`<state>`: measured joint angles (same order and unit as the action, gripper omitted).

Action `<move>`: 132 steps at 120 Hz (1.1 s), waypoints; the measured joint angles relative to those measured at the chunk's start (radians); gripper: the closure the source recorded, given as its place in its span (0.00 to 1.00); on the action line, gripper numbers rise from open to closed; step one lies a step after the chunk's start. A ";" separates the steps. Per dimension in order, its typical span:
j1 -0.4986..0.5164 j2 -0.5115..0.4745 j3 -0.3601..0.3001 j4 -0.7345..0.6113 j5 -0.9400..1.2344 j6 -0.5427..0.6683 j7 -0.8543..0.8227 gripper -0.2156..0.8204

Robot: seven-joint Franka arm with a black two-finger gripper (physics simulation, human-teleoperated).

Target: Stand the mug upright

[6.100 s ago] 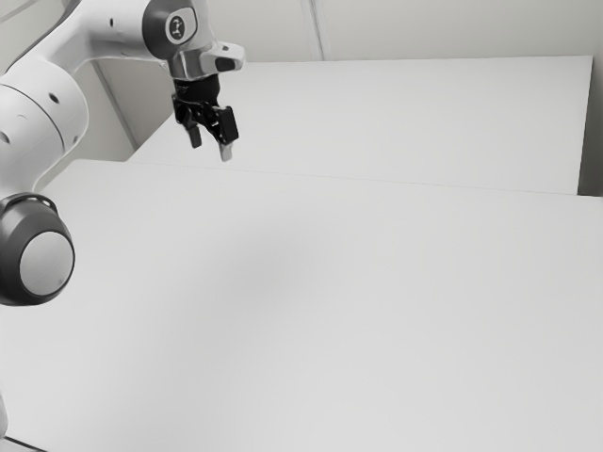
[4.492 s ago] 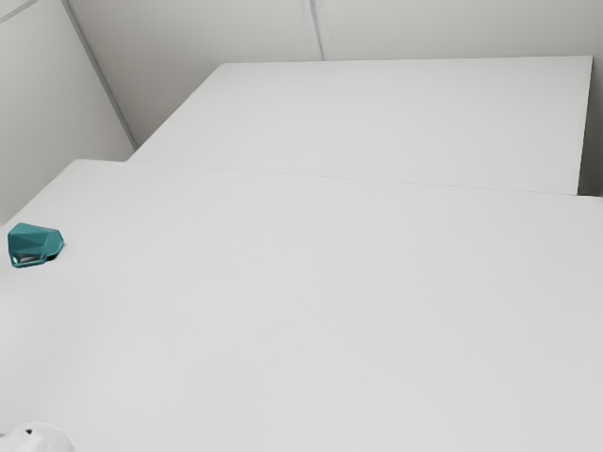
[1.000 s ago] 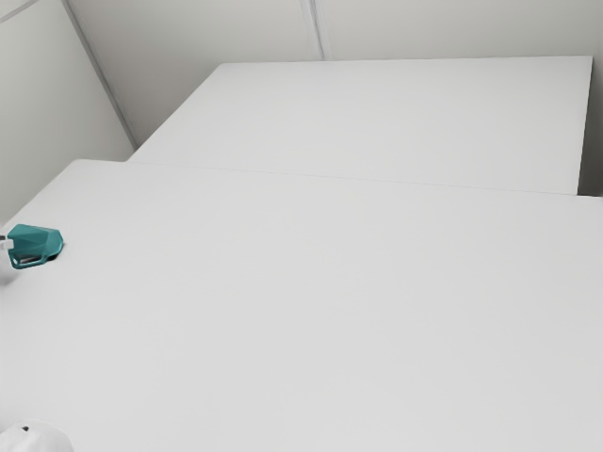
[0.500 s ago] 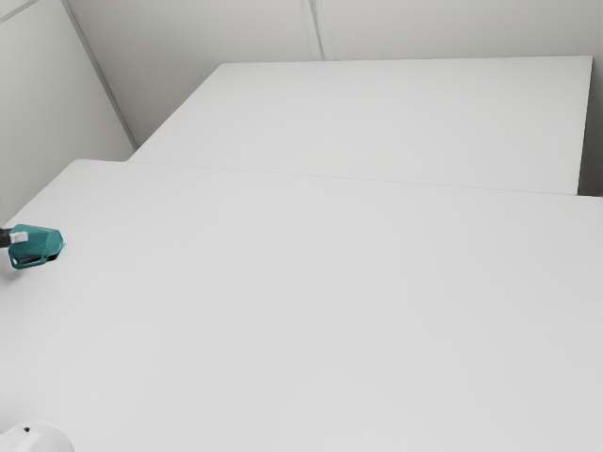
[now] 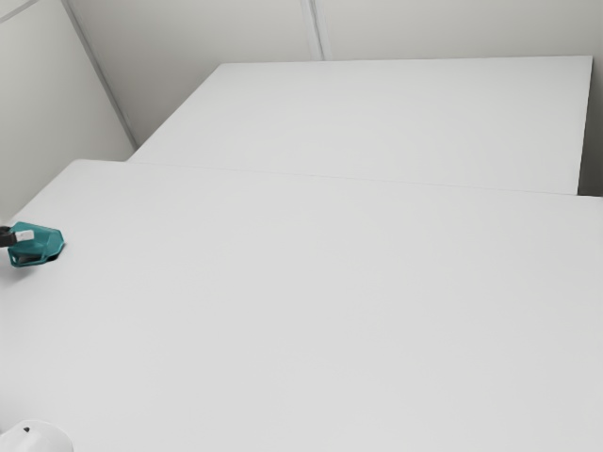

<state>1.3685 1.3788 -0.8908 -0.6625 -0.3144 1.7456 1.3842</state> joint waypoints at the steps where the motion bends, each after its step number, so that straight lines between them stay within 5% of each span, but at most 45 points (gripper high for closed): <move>1: 0.000 0.000 0.000 0.000 0.000 -0.001 -0.001 0.24; 95: -0.002 0.003 -0.021 -0.017 -0.035 -0.023 -0.055 0.87; 132: -0.028 -0.020 -0.103 -0.025 -0.037 -0.028 -0.065 0.95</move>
<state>1.3406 1.3586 -0.9940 -0.6876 -0.3516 1.7177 1.3195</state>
